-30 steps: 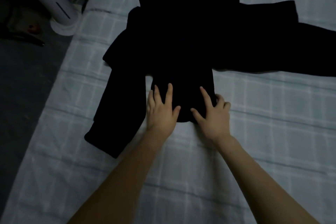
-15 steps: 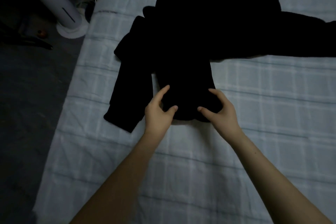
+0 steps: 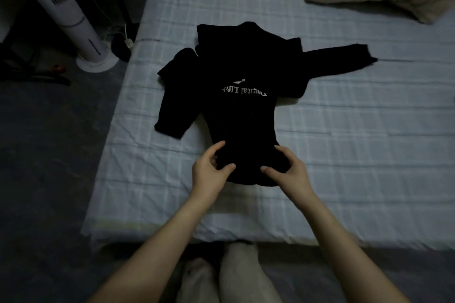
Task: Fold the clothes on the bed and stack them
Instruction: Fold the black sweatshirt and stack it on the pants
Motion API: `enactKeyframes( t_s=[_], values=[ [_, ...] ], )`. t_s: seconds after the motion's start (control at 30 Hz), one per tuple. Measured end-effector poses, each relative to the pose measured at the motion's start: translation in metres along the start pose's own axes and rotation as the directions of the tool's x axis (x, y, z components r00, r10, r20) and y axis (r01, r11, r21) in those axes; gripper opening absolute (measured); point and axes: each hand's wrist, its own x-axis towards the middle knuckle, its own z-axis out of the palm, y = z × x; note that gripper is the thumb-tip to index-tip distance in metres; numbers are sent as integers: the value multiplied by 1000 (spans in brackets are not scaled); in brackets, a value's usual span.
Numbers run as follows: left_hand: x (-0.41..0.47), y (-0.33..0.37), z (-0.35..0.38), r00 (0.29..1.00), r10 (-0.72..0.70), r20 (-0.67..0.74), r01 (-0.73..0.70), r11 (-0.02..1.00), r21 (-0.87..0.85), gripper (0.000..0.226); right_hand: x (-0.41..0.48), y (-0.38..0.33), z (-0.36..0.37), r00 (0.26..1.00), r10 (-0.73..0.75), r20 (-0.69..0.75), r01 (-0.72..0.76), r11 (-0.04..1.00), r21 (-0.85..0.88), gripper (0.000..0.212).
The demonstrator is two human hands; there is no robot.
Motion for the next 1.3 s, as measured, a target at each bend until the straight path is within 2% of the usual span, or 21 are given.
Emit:
enactKeyframes(
  t_s=[0.13,0.37,0.53,0.7,0.87,1.2,1.3],
  values=[
    [-54,7,-9,999,-34,15,35,996,-81,60,-53,-14,-7,1000,-26,-13,26,999,-40,46],
    [-113,2,-4,997,-75,25,77,992,-98,62,-109,-15,-30,998,-23,64,27,998,-60,46],
    [-135,7,29,995,-98,-23,95,991,-98,61,-117,-6,-62,994,-12,105,17,999,-47,47],
    [-176,-4,80,975,-196,-101,179,971,-156,63,-131,27,-102,982,-27,187,42,996,-74,45],
    [-227,-16,131,961,-257,-106,238,957,-167,64,-160,73,-143,972,58,227,-25,989,-149,43],
    [-182,1,137,955,-282,-92,269,955,-128,62,-116,68,-147,978,73,196,-53,993,-104,47],
    [-166,-6,128,951,-308,-29,305,950,-71,63,-100,68,-139,967,113,228,-72,981,-178,51]
  ],
)
